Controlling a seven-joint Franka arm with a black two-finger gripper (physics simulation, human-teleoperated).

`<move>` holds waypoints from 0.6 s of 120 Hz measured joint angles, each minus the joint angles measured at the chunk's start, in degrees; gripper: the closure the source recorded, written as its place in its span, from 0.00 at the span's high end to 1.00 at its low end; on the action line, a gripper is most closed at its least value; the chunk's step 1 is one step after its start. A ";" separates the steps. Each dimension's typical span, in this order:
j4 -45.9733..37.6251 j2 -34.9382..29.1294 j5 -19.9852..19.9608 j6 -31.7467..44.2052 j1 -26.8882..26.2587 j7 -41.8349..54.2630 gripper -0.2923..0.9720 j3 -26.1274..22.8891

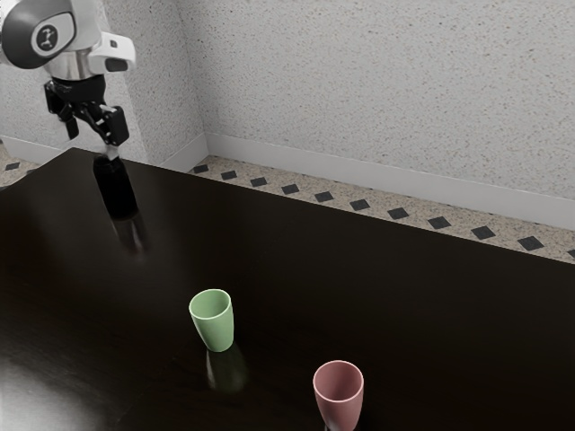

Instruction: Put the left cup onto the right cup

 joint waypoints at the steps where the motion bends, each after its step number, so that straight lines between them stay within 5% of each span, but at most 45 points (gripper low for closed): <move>1: 0.02 0.05 0.00 0.10 -0.01 -0.01 0.77 -0.03; 32: -0.46 2.44 -0.69 2.27 -0.52 -0.20 0.77 -2.14; 72: -13.84 5.35 -6.12 6.22 -0.45 -2.12 0.77 -2.87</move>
